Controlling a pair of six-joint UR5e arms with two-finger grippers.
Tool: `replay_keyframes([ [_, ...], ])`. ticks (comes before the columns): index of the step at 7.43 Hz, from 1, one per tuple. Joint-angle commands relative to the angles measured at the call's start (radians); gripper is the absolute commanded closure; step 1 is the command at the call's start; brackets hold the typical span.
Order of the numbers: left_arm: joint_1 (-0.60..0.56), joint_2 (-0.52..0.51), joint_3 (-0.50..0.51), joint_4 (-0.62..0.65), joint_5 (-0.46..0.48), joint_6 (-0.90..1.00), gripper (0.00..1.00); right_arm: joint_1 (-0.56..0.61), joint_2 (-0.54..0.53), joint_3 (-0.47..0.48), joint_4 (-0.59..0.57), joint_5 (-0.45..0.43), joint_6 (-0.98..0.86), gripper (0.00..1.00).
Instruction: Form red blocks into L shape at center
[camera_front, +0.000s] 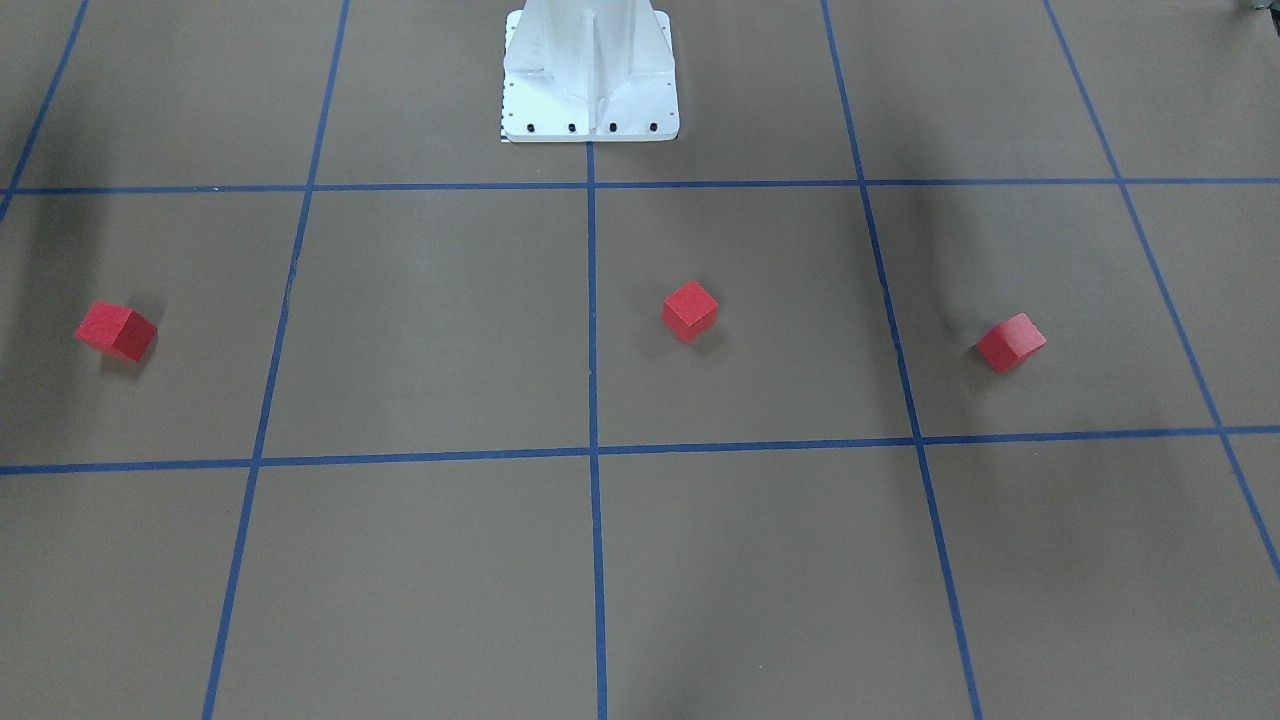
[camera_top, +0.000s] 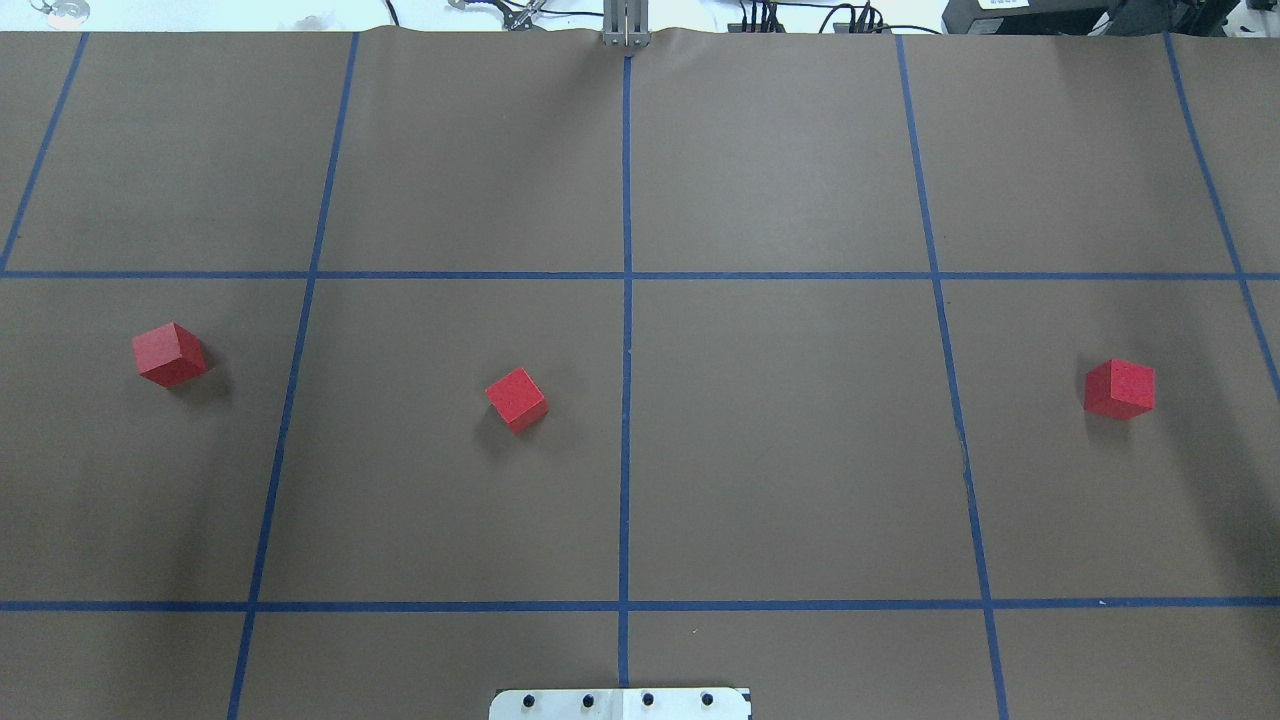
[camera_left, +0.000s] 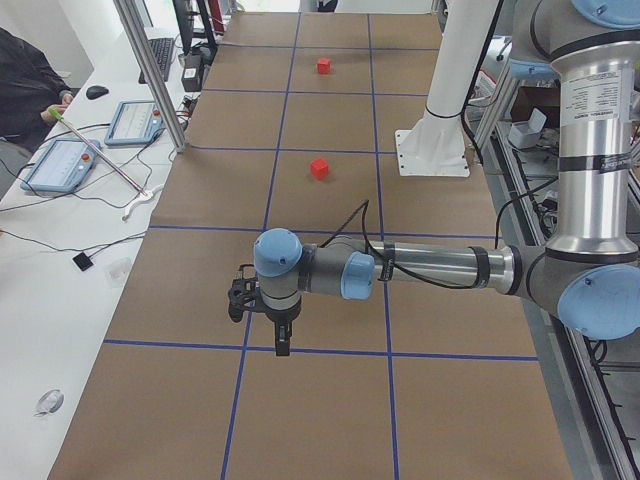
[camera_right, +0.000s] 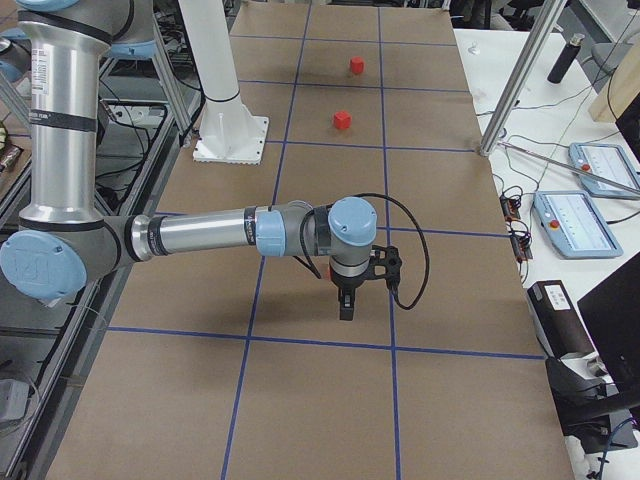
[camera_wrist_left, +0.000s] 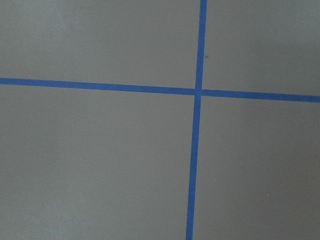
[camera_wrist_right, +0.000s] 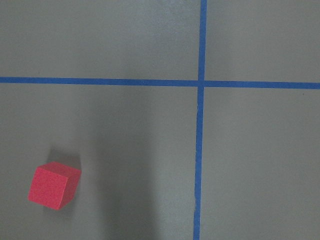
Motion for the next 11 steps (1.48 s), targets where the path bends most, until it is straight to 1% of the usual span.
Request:
replay_keyframes([
  [1, 0.0, 0.003, 0.003, 0.007, -0.002, -0.001, 0.0, 0.0, 0.003, 0.0, -0.001, 0.0, -0.001, 0.0],
  [3, 0.0, 0.003, -0.003, 0.007, -0.015, -0.004, 0.0, 0.0, 0.007, 0.0, 0.005, 0.0, -0.001, 0.0],
  [4, -0.002, 0.002, 0.005, 0.001, -0.078, -0.003, 0.0, 0.0, 0.012, 0.003, 0.006, 0.0, -0.001, 0.0],
  [5, 0.0, -0.008, 0.003, -0.003, -0.086, -0.003, 0.0, 0.0, 0.016, 0.002, 0.006, 0.0, -0.001, 0.0],
  [6, 0.0, -0.046, 0.006, -0.008, -0.082, -0.007, 0.0, 0.0, 0.018, 0.005, 0.006, 0.0, -0.001, 0.0],
  [7, 0.002, -0.114, 0.024, 0.009, -0.045, -0.073, 0.0, 0.0, 0.018, 0.005, 0.008, 0.0, 0.001, 0.0],
  [8, 0.04, -0.177, 0.003, 0.018, -0.002, -0.202, 0.0, 0.0, 0.018, 0.005, 0.008, 0.0, 0.001, 0.0],
  [9, 0.084, -0.211, -0.026, 0.015, 0.01, -0.234, 0.0, -0.002, 0.018, 0.002, 0.008, 0.001, 0.001, 0.0],
  [10, 0.139, -0.224, -0.076, 0.009, 0.0, -0.266, 0.0, -0.002, 0.018, 0.002, 0.006, 0.001, 0.001, 0.0],
  [11, 0.226, -0.232, -0.15, 0.009, 0.009, -0.459, 0.0, -0.002, 0.018, 0.002, 0.008, 0.001, 0.001, 0.0],
])
